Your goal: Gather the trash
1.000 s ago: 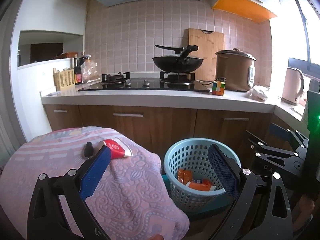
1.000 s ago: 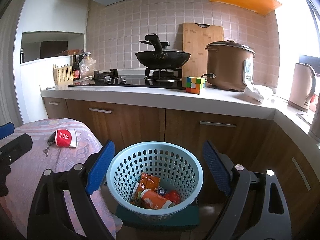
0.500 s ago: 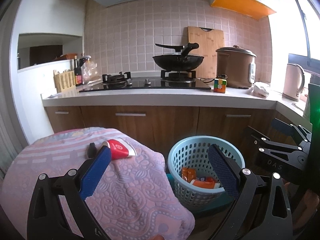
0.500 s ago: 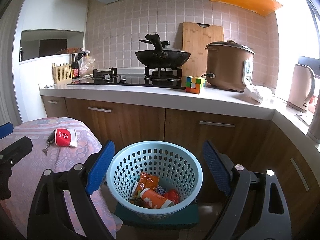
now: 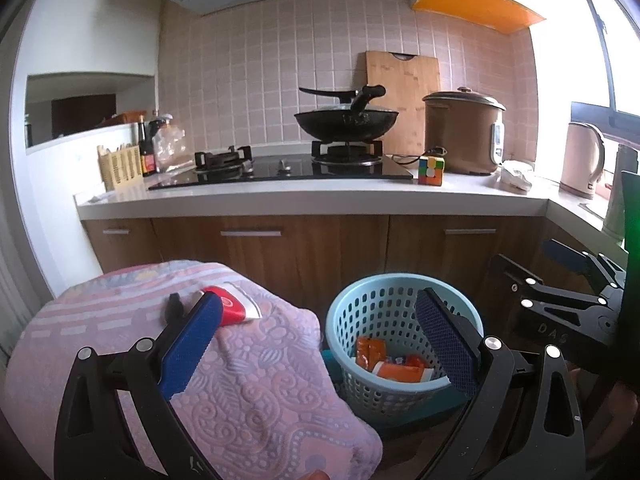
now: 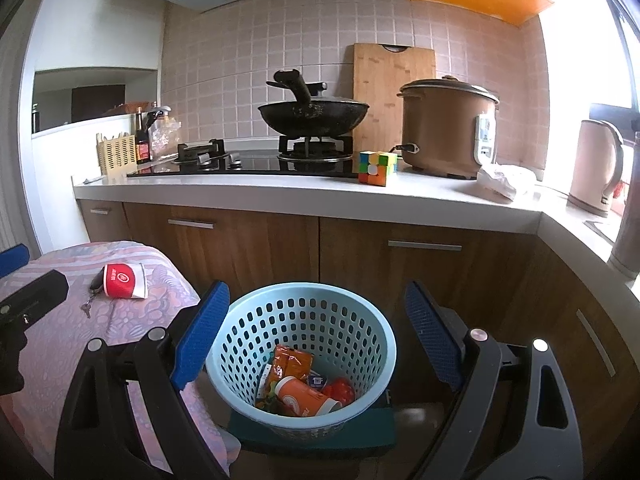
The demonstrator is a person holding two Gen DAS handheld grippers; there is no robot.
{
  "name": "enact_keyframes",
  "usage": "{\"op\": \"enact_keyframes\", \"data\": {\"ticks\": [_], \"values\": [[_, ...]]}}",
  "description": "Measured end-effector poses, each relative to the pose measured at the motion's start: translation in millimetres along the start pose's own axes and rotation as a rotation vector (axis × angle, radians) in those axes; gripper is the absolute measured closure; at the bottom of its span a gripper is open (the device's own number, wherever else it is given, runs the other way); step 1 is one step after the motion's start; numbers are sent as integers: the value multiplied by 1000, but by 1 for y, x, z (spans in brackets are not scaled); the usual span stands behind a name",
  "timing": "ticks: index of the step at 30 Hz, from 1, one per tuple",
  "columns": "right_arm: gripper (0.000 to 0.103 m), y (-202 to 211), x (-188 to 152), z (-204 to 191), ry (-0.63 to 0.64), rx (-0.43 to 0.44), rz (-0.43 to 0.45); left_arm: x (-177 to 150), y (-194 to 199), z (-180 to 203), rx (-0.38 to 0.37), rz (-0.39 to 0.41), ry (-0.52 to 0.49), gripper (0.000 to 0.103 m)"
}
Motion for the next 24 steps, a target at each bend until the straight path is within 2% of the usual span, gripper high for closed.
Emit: {"op": "enact_keyframes", "data": {"ticks": [11,18,24], "values": [[18,-5,-4,8,-28,7,-21,3,4,16,37,15,-61,9],[18,-3,-5,8,-34,7,-22,0,5,13,36,6,-50,9],[18,-1,-6,5,-28,10,-23,-4,5,4,5,-15,0,8]]}}
Point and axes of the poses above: each gripper's, at about its wrist camera, not at the fingertips, and y roughly against the way its jaws point, z to its right, x to its top, the point moved 7 cm from there along -y, roughly the way its jaws point, and after that the axes turned 10 degrees about -x, right-handed, at the moved point
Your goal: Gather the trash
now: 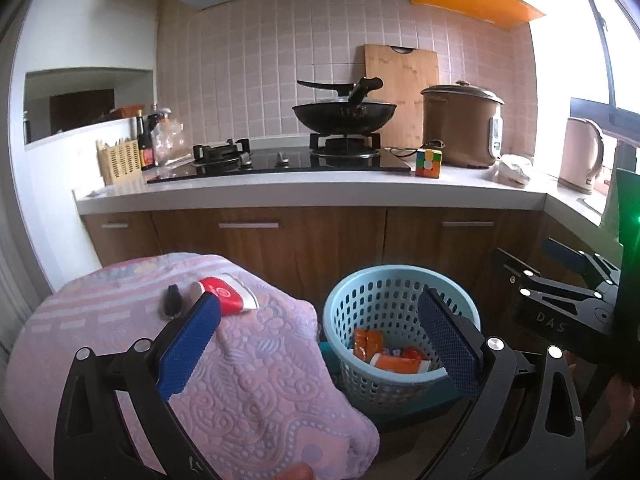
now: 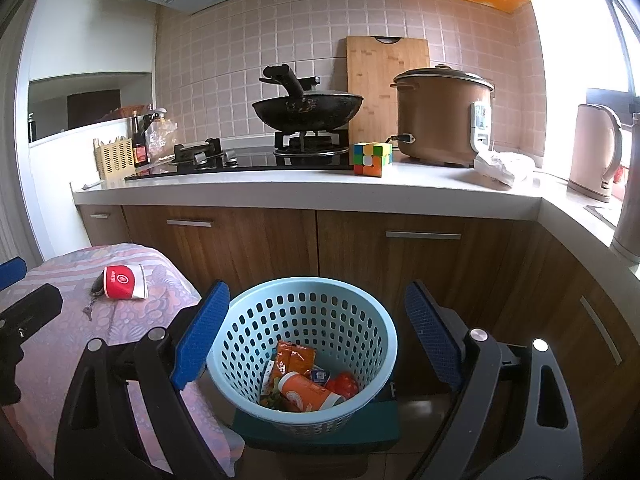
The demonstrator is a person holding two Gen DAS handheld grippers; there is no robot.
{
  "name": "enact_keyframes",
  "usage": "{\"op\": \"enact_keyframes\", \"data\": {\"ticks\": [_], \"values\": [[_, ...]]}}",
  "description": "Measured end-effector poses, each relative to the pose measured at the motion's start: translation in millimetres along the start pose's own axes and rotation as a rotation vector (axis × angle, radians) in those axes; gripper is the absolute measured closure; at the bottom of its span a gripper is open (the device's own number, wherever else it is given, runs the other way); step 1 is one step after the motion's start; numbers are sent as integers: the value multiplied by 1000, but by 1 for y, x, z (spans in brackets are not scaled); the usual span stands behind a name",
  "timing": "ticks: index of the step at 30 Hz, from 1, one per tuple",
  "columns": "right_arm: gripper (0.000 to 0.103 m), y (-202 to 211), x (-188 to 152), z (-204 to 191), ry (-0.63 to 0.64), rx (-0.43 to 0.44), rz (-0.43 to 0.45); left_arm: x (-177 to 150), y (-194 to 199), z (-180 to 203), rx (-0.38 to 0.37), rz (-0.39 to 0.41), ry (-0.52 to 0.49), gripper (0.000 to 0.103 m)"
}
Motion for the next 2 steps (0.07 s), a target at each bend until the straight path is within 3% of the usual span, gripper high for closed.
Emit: {"op": "enact_keyframes", "data": {"ticks": [2], "values": [[18,1,0,-2,5,0,3,0,1,-1,3,4,-4,8]]}}
Point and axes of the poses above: each gripper's, at about its wrist camera, not at the fingertips, and y roughly against the way its jaws point, z to its right, x to its top, the point moved 7 cm from there along -y, roughly the way its jaws point, and after that the axes turned 10 degrees about -x, right-handed, at the moved point
